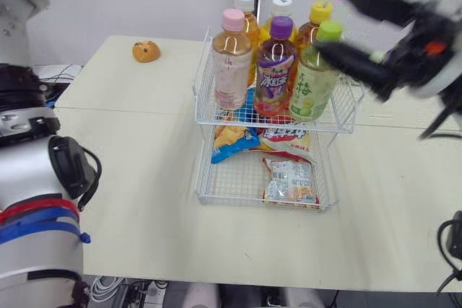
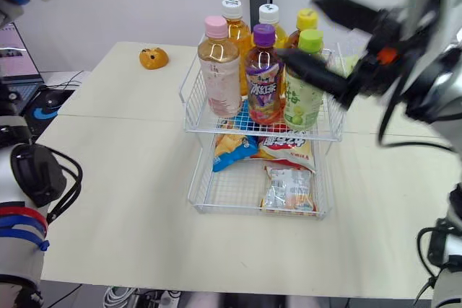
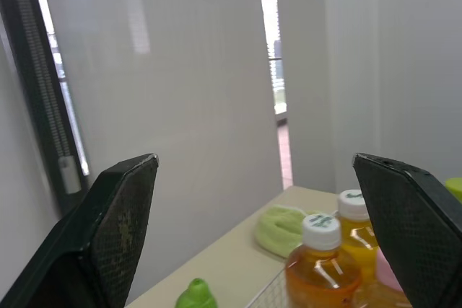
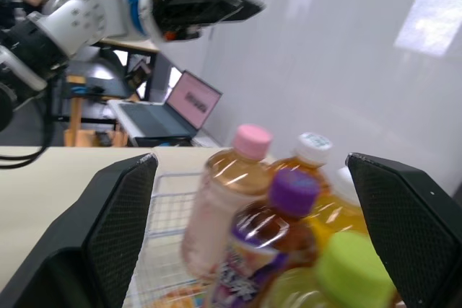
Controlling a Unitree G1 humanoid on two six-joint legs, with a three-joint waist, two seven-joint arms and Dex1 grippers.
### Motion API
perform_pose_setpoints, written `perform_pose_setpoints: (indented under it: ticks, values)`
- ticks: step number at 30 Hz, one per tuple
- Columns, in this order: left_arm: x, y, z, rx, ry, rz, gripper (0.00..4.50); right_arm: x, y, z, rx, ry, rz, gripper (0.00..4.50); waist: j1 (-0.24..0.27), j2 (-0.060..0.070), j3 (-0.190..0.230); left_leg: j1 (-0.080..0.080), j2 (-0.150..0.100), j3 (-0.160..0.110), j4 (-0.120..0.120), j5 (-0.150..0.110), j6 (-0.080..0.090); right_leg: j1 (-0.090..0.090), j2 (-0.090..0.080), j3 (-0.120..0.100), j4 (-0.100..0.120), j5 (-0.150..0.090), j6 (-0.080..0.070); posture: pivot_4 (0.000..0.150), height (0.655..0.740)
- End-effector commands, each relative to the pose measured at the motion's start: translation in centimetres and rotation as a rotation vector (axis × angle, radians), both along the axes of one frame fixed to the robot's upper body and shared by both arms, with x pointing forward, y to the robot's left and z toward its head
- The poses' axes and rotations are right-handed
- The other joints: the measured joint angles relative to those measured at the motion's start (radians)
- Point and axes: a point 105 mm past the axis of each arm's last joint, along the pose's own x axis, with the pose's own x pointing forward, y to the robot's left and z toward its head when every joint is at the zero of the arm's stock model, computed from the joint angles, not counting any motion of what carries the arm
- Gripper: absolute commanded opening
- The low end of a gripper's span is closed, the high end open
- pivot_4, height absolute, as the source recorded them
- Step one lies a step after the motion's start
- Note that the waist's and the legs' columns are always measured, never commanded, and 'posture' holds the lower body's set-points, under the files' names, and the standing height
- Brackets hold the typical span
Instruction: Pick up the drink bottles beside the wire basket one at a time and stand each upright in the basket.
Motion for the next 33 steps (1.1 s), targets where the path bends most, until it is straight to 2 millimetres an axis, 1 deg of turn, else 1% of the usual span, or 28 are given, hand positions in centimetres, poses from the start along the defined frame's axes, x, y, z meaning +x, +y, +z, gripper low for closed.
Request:
perform_pose_setpoints:
  ticks: [1,3,4,5,6,7,9,11,14,15,16,17,20,25,28,30,33]
  values:
    - [0.0,3.7,0.1,-0.103,-0.039,0.136,4.48,-0.6,-4.8,2.5,0.075,-0.074,-0.13,4.5,0.002,-0.001,0.0,0.0,0.0,0.0,0.0,0.0,0.0,0.0,0.0,0.0,0.0,0.0,0.0,0.15,0.74]
    - [0.6,5.7,-1.1,-0.146,-0.029,0.217,4.48,0.1,-7.3,1.8,0.069,-0.063,-0.228,4.5,0.005,-0.002,-0.001,0.0,0.0,0.0,0.0,0.0,0.0,0.001,0.0,0.0,0.0,0.0,0.0,0.15,0.74]
    - [0.9,6.7,-2.5,-0.132,-0.022,0.267,4.48,0.7,-9.0,0.9,0.072,-0.045,-0.291,4.5,0.004,-0.002,-0.001,0.0,0.0,0.0,0.001,0.0,0.0,0.001,0.0,0.0,0.0,0.0,0.0,0.15,0.74]
    - [1.1,7.2,-3.5,-0.117,-0.019,0.298,4.48,1.0,-10.0,0.3,0.072,-0.034,-0.33,4.5,0.004,-0.002,-0.002,0.001,0.0,0.001,0.0,0.0,0.0,0.001,0.0,0.0,0.0,0.0,0.001,0.15,0.74]
    - [1.6,8.3,-5.5,-0.121,0.01,0.346,4.48,2.0,-12.2,-1.2,0.057,-0.034,-0.442,4.5,0.003,-0.002,-0.002,0.002,0.0,0.001,0.001,0.0,0.0,0.002,0.0,0.001,0.0,0.0,0.001,0.15,0.74]
    - [1.8,9.1,-7.3,-0.115,0.031,0.384,4.48,2.7,-13.9,-2.8,0.03,-0.026,-0.519,4.5,0.002,-0.002,-0.002,0.002,0.0,0.002,0.0,0.0,0.0,0.002,0.0,0.001,0.0,0.001,0.001,0.15,0.74]
    - [2.3,10.1,-11.4,-0.081,0.088,0.452,4.48,4.0,-17.6,-6.9,-0.012,-0.003,-0.698,4.5,0.002,-0.003,-0.003,0.004,0.001,0.002,0.0,0.0,0.0,0.003,0.0,0.001,0.0,0.001,0.001,0.15,0.74]
    - [2.4,10.6,-15.1,-0.007,0.132,0.513,4.48,4.6,-20.2,-10.4,-0.024,0.02,-0.815,4.5,0.001,-0.002,-0.003,0.004,0.001,0.003,0.0,0.0,0.0,0.003,0.0,0.002,0.0,0.001,0.001,0.15,0.74]
    - [1.9,10.6,-20.2,0.053,0.197,0.557,4.48,5.1,-22.7,-15.2,-0.006,0.064,-0.947,4.5,-0.005,-0.002,-0.003,0.004,0.001,0.003,0.0,0.0,0.0,0.002,0.0,0.002,0.001,0.001,0.001,0.15,0.74]
    - [1.7,10.5,-21.2,0.053,0.211,0.563,4.48,5.2,-23.2,-16.1,0.014,0.069,-0.976,4.5,-0.006,-0.002,-0.003,0.003,0.001,0.003,0.0,0.0,0.0,0.002,0.0,0.002,0.001,0.001,0.001,0.15,0.74]
    - [1.5,10.5,-22.2,0.045,0.222,0.578,4.48,5.4,-23.1,-17.2,0.048,0.097,-0.967,4.5,-0.007,-0.001,-0.002,0.004,0.001,0.003,0.0,0.0,0.0,0.002,0.0,0.002,0.001,0.001,0.001,0.15,0.74]
    - [1.4,10.5,-23.3,0.057,0.235,0.599,4.48,5.6,-23.1,-18.5,0.048,0.121,-0.971,4.5,-0.008,-0.001,-0.002,0.004,0.001,0.003,0.0,0.0,0.0,0.002,0.0,0.002,0.001,0.001,0.001,0.15,0.74]
    - [1.4,10.4,-25.9,0.134,0.258,0.696,4.48,6.3,-23.2,-20.8,0.069,0.157,-1.02,4.5,-0.008,-0.001,-0.002,0.005,0.002,0.003,0.0,0.0,0.0,0.003,0.0,0.002,0.001,0.001,0.001,0.15,0.74]
    - [1.4,10.3,-27.3,0.168,0.264,0.785,4.48,7.2,-22.3,-22.7,0.097,0.188,-1.015,4.5,-0.007,-0.001,-0.003,0.005,0.001,0.003,0.0,0.0,0.0,0.004,-0.001,0.003,0.001,0.001,0.001,0.15,0.74]
    - [1.4,10.0,-27.5,0.154,0.265,0.798,4.48,7.6,-21.9,-23.3,0.104,0.198,-1.016,4.5,-0.007,-0.001,-0.003,0.005,0.001,0.003,0.0,0.0,0.0,0.004,-0.001,0.002,0.001,0.001,0.001,0.15,0.74]
    - [1.3,9.8,-27.6,0.145,0.264,0.806,4.48,7.9,-21.7,-23.5,0.107,0.2,-1.009,4.5,-0.007,-0.001,-0.003,0.006,0.001,0.003,0.0,0.0,0.0,0.004,-0.001,0.002,0.001,0.001,0.001,0.15,0.74]
    - [1.3,9.5,-28.1,0.14,0.282,0.8,4.48,8.2,-21.6,-23.1,0.118,0.191,-1.003,4.5,-0.007,0.0,-0.003,0.006,0.001,0.003,0.0,0.0,0.0,0.004,-0.001,0.002,0.001,0.001,0.001,0.15,0.74]
